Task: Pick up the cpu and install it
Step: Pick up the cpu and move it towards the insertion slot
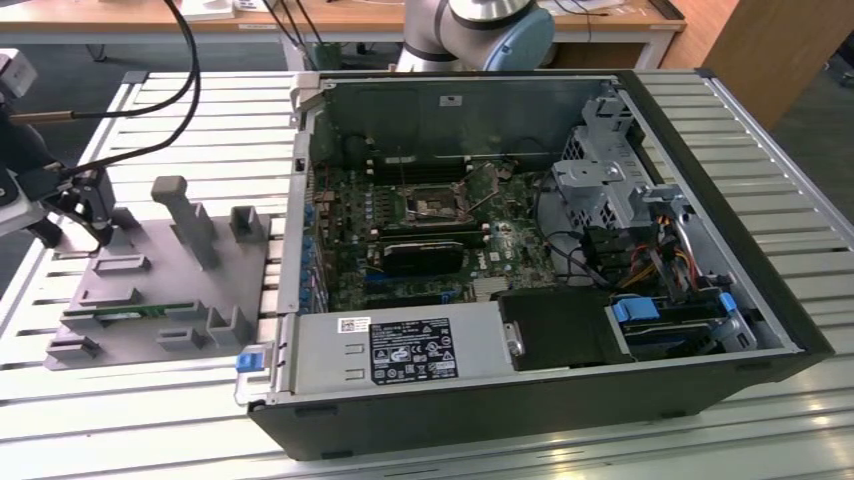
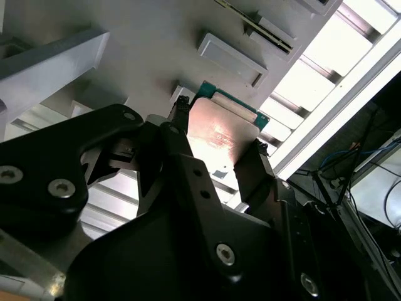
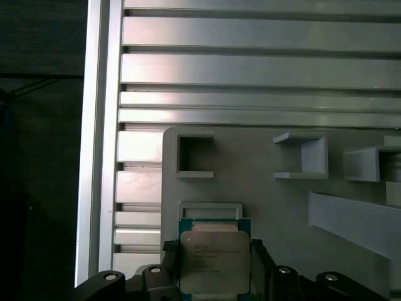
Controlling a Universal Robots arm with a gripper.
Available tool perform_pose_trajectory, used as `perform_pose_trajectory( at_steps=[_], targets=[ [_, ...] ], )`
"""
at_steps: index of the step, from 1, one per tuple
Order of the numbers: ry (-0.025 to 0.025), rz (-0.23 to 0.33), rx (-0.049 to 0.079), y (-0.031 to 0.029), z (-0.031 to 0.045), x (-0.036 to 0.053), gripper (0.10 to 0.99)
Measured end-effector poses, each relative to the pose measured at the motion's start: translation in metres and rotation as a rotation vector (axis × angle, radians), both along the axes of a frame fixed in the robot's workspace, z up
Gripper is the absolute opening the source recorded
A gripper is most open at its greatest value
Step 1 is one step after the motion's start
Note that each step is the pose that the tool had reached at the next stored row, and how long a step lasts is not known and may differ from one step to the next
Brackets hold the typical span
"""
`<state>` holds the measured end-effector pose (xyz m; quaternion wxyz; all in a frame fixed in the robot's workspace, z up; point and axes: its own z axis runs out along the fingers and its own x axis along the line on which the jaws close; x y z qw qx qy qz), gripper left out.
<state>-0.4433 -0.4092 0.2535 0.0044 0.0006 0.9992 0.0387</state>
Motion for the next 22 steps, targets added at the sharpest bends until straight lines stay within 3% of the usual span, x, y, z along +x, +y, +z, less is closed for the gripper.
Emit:
perform_pose_trajectory(
  at_steps=[6,7,22],
  targets=[
    [0.0001,0.000,0.000,0.0000,0.0011,0.0000,0.541],
    [-0.0001,0.000,0.000,0.0005,0.0204,0.0000,0.541],
    [0.0000,0.000,0.000,0.0005,0.0248,0.0000,0.541]
  ],
)
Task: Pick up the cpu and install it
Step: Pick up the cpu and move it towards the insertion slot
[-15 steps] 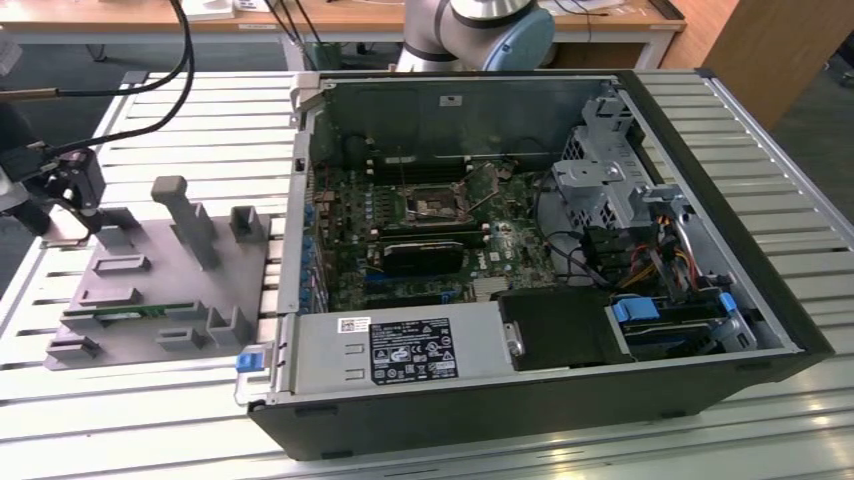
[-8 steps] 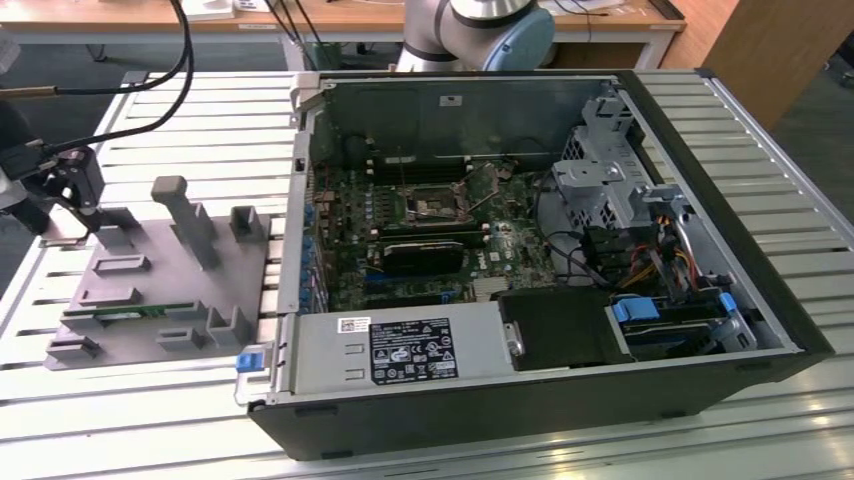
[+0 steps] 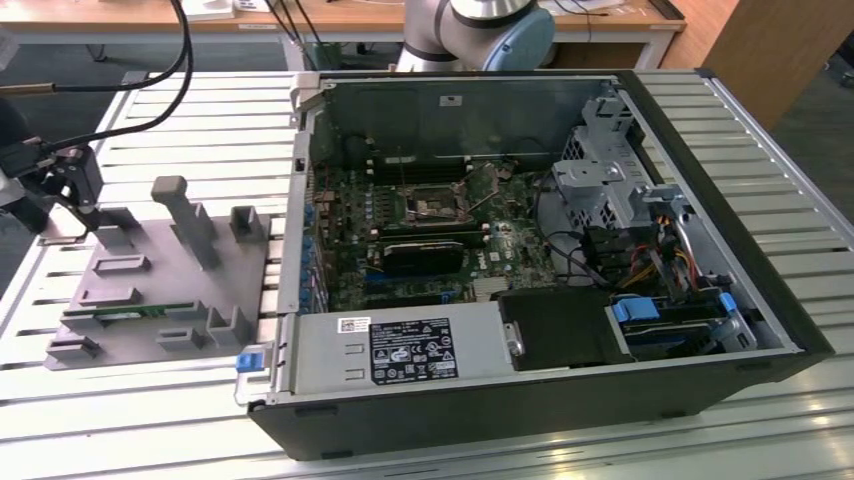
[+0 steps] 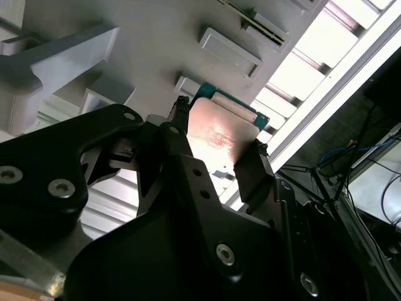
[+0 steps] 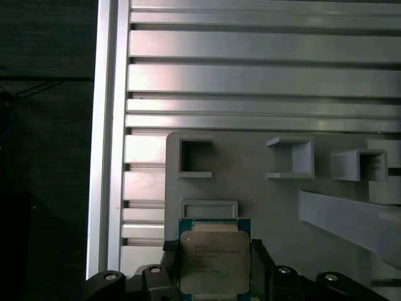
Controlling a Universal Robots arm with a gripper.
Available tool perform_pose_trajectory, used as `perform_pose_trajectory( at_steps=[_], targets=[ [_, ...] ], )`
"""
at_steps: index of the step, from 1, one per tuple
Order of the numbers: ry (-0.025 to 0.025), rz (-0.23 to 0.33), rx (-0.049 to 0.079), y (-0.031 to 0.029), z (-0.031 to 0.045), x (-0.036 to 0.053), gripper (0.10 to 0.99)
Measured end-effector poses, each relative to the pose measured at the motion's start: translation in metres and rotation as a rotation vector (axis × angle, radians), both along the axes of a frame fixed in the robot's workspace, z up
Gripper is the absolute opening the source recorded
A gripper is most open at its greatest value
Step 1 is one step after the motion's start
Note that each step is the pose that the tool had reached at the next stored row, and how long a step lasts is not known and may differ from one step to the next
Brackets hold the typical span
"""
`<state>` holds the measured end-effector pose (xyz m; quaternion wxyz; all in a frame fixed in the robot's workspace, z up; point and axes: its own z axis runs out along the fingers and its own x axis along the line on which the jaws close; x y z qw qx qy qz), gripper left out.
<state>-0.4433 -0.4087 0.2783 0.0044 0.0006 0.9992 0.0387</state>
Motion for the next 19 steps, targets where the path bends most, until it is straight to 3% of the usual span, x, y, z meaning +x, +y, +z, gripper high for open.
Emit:
perform_pose_trajectory(
  at_steps=[19],
  targets=[
    [0.0001,0.000,0.000,0.0000,0.0062,0.0000,0.541]
  ],
)
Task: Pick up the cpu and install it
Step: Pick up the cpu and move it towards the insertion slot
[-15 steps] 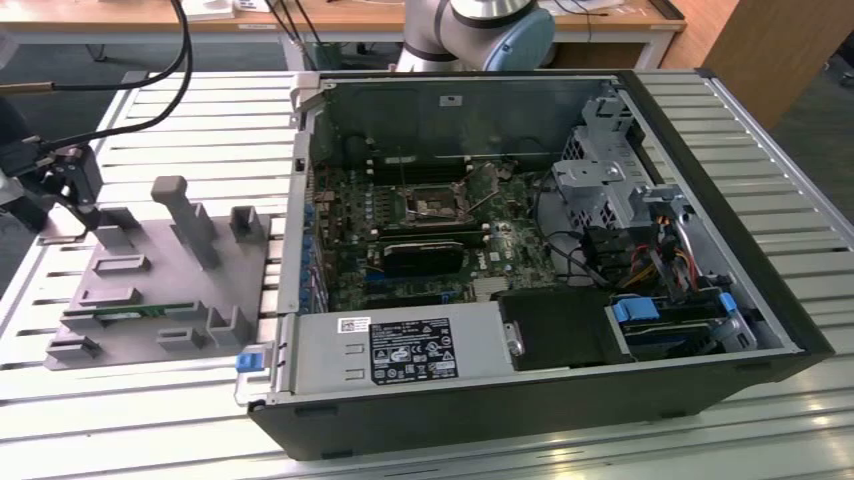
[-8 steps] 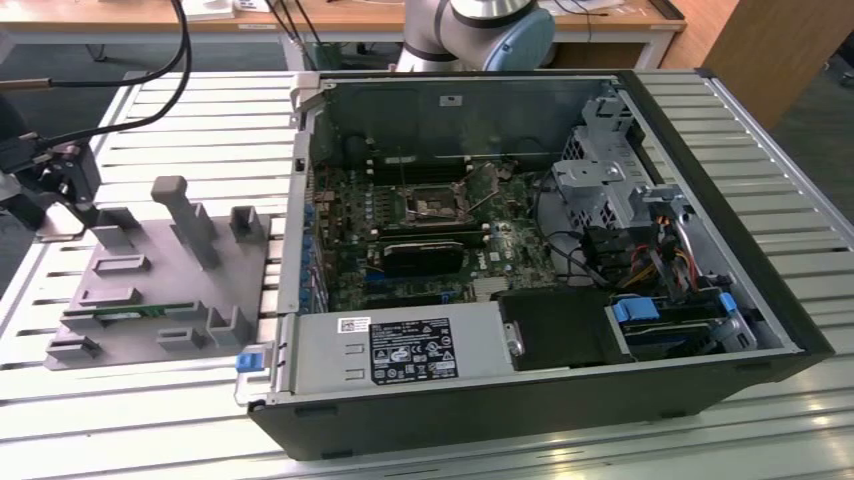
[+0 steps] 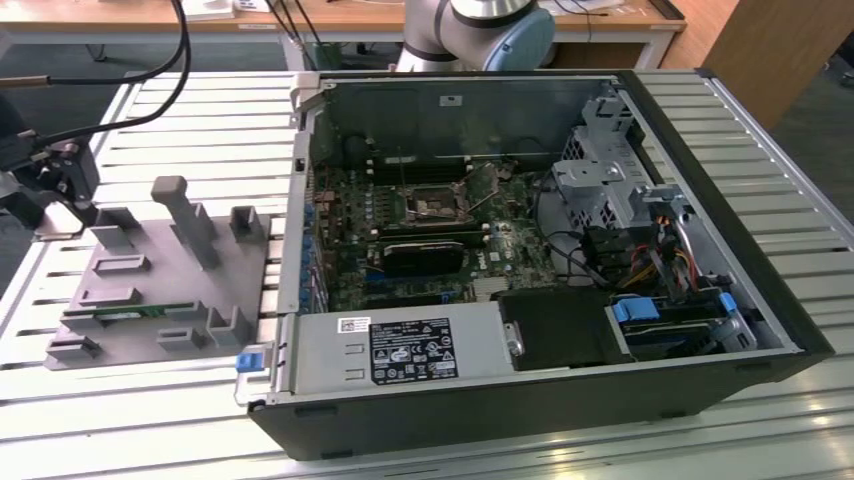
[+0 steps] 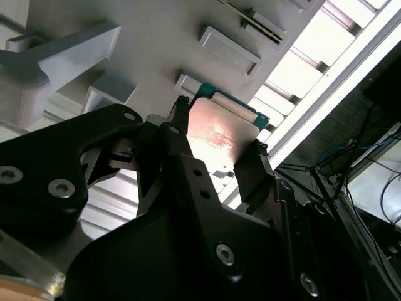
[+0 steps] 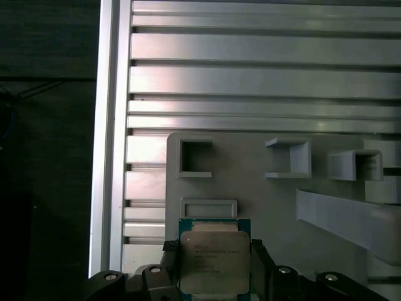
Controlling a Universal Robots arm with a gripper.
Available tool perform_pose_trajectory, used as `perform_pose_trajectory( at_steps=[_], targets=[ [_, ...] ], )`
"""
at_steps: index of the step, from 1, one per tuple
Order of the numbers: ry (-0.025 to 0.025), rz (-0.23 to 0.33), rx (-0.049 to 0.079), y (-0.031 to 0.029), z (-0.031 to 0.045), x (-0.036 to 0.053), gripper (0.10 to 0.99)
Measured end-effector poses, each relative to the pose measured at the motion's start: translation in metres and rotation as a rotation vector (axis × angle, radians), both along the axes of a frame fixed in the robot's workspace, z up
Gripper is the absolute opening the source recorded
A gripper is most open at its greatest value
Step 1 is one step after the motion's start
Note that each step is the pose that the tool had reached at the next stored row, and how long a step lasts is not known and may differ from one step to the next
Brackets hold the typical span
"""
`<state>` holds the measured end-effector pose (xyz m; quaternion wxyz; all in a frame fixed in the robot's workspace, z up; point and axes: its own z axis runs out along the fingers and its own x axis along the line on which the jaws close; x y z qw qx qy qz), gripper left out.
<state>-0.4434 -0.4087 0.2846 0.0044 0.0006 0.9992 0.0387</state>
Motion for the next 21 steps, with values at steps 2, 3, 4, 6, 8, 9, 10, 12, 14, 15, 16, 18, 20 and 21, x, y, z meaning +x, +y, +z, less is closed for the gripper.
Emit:
perform_pose_trajectory(
  at_steps=[2,3,4,6,8,9,10,12,14,15,16,18,20,21],
  targets=[
    [0.0000,0.000,0.000,0.0000,0.0004,0.0000,0.541],
    [-0.0001,0.000,0.000,0.0000,0.0006,0.0000,0.541],
    [0.0001,0.000,0.000,0.0000,0.0010,0.0000,0.541],
    [-0.0001,0.000,0.000,0.0001,0.0015,0.0001,0.541],
    [-0.0001,0.000,0.000,0.0001,0.0019,0.0000,0.541],
    [0.0000,0.000,0.000,0.0001,0.0022,0.0000,0.541],
    [-0.0001,0.000,0.000,0.0001,0.0024,0.0000,0.541],
    [-0.0001,0.000,0.000,0.0002,0.0028,0.0000,0.541],
    [0.0000,0.000,0.000,0.0002,0.0033,0.0000,0.541],
    [0.0000,0.000,0.000,0.0002,0.0035,0.0000,0.541],
    [0.0000,0.000,0.000,0.0002,0.0037,0.0000,0.541],
    [-0.0001,0.000,0.000,0.0002,0.0042,0.0000,0.541],
    [-0.0001,0.000,0.000,0.0002,0.0118,0.0000,0.541],
    [-0.0001,0.000,0.000,0.0002,0.0119,0.0000,0.541]
  ],
)
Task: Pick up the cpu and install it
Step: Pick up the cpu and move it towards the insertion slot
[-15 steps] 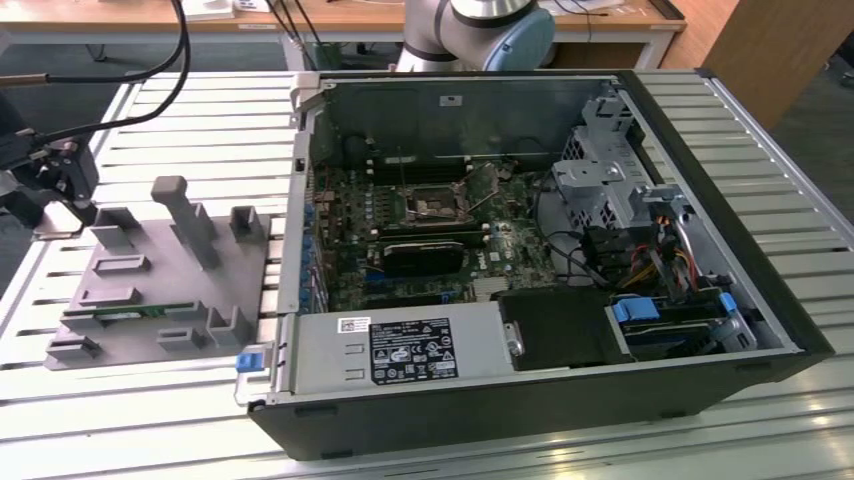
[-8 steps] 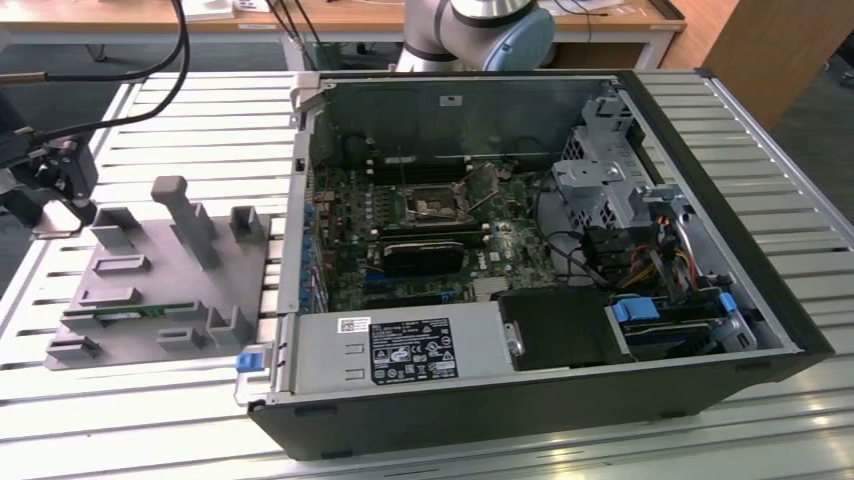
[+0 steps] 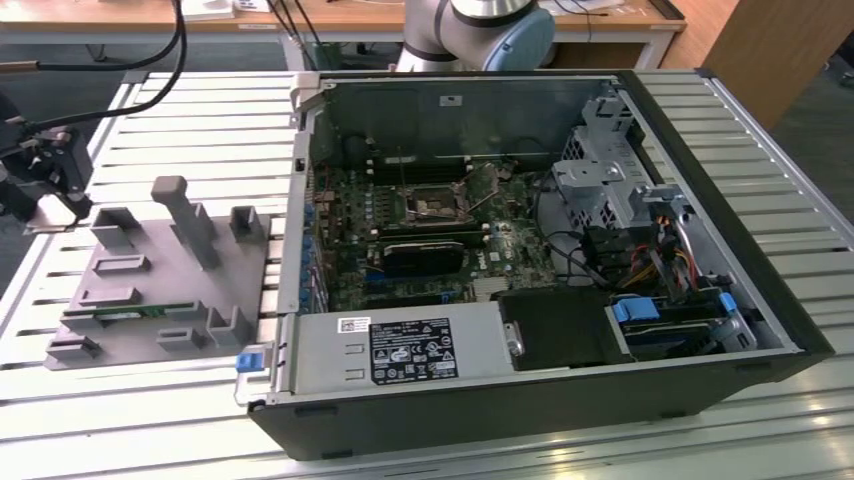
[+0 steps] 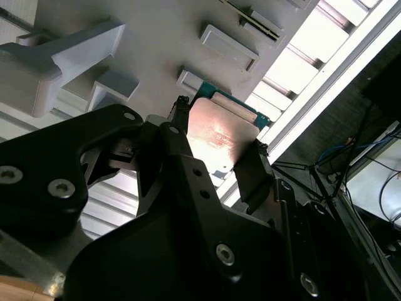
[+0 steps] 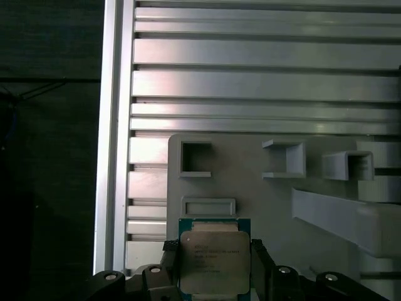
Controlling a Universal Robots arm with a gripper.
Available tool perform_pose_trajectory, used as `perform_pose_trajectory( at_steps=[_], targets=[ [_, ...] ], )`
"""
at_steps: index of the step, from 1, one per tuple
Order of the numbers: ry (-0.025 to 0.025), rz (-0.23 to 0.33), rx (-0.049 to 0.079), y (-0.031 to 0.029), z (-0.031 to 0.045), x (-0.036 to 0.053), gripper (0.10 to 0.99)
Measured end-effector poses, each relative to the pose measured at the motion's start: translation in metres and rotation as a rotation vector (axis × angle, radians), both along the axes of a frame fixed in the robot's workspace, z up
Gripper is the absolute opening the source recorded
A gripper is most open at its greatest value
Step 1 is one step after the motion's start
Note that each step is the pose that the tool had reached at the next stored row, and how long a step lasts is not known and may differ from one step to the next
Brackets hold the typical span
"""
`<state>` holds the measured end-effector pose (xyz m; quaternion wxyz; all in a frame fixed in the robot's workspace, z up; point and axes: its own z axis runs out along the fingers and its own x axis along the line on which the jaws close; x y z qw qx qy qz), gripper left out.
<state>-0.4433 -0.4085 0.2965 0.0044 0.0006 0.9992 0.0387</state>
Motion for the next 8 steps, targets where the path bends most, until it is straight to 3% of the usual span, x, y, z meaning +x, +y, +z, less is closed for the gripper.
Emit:
perform_pose_trajectory(
  at_steps=[4,5,8],
  targets=[
    [0.0002,0.000,-0.006,0.0003,0.0031,0.0000,0.541],
    [0.0001,0.000,-0.012,0.0008,0.0090,0.0000,0.541],
    [0.0001,0.000,-0.012,0.0009,0.0159,0.0000,0.541]
  ],
)
